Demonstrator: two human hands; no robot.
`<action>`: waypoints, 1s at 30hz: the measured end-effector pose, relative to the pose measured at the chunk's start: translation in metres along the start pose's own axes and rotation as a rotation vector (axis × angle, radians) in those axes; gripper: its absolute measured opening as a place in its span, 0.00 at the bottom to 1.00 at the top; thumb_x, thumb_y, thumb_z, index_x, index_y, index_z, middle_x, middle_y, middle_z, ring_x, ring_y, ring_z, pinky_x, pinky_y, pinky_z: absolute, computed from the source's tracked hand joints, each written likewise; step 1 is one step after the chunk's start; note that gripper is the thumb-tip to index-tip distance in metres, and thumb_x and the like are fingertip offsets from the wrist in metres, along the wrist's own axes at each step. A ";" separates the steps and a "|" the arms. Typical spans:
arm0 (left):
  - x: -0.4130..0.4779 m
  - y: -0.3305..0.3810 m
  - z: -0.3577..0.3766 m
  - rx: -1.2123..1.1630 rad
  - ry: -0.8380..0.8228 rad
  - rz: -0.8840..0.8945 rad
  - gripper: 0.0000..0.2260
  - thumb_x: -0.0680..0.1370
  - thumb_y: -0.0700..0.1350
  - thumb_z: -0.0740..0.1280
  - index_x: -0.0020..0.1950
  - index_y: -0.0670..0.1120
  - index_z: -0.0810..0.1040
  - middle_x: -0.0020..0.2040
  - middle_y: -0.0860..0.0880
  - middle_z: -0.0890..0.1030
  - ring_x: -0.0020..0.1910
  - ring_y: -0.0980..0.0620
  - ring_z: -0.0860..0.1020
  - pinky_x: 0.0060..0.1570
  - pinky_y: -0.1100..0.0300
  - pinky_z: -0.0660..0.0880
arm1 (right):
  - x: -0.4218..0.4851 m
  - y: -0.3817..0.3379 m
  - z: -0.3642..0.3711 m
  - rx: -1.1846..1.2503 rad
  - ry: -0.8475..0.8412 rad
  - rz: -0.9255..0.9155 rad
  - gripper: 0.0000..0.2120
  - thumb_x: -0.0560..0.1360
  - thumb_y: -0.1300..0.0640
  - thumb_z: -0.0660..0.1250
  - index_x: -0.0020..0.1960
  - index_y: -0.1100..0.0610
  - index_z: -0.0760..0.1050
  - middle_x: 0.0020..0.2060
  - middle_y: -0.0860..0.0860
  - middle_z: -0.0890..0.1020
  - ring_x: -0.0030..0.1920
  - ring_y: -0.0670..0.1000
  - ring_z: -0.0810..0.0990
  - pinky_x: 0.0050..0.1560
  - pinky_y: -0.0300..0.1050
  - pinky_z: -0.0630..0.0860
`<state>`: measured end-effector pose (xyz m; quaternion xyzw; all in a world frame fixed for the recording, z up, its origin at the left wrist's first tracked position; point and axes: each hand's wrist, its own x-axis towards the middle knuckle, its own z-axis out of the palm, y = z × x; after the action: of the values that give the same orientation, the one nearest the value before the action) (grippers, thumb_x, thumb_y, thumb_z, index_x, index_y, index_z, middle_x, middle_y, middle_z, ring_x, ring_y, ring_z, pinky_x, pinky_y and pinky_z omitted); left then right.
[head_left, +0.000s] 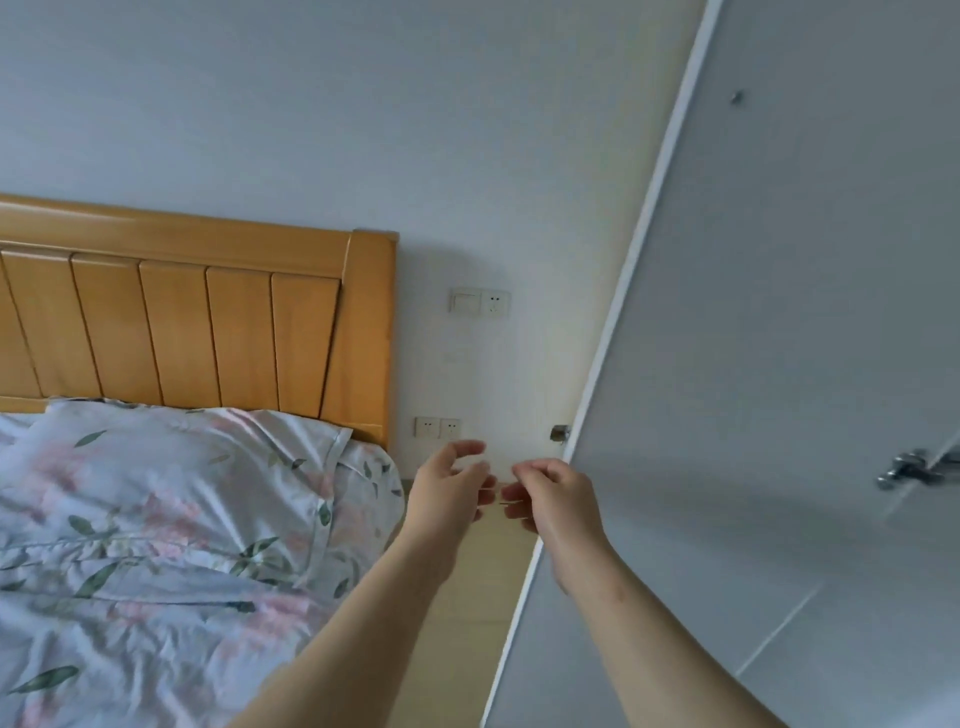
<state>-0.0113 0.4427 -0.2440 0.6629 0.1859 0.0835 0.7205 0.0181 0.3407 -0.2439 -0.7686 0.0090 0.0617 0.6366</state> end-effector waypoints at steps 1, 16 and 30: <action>-0.005 0.001 0.013 0.006 -0.034 0.002 0.08 0.78 0.39 0.60 0.52 0.49 0.76 0.40 0.46 0.79 0.38 0.51 0.77 0.41 0.59 0.73 | -0.004 0.001 -0.014 0.004 0.025 0.004 0.06 0.76 0.59 0.62 0.42 0.56 0.77 0.33 0.52 0.81 0.32 0.51 0.78 0.36 0.42 0.72; -0.059 0.070 0.207 0.002 -0.774 0.114 0.04 0.78 0.42 0.63 0.46 0.46 0.77 0.37 0.49 0.78 0.35 0.53 0.77 0.43 0.59 0.74 | -0.059 -0.037 -0.220 0.096 0.739 -0.072 0.06 0.75 0.60 0.63 0.40 0.55 0.76 0.33 0.52 0.81 0.31 0.51 0.78 0.39 0.42 0.73; -0.183 0.150 0.312 -0.020 -1.283 0.443 0.07 0.77 0.40 0.63 0.41 0.49 0.77 0.37 0.48 0.78 0.34 0.53 0.77 0.39 0.60 0.72 | -0.214 -0.109 -0.317 -0.084 1.342 -0.198 0.06 0.75 0.60 0.61 0.43 0.56 0.76 0.37 0.51 0.80 0.33 0.48 0.76 0.35 0.39 0.72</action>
<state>-0.0423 0.1035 -0.0509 0.5969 -0.4196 -0.1788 0.6601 -0.1580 0.0369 -0.0566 -0.6617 0.3292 -0.4869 0.4655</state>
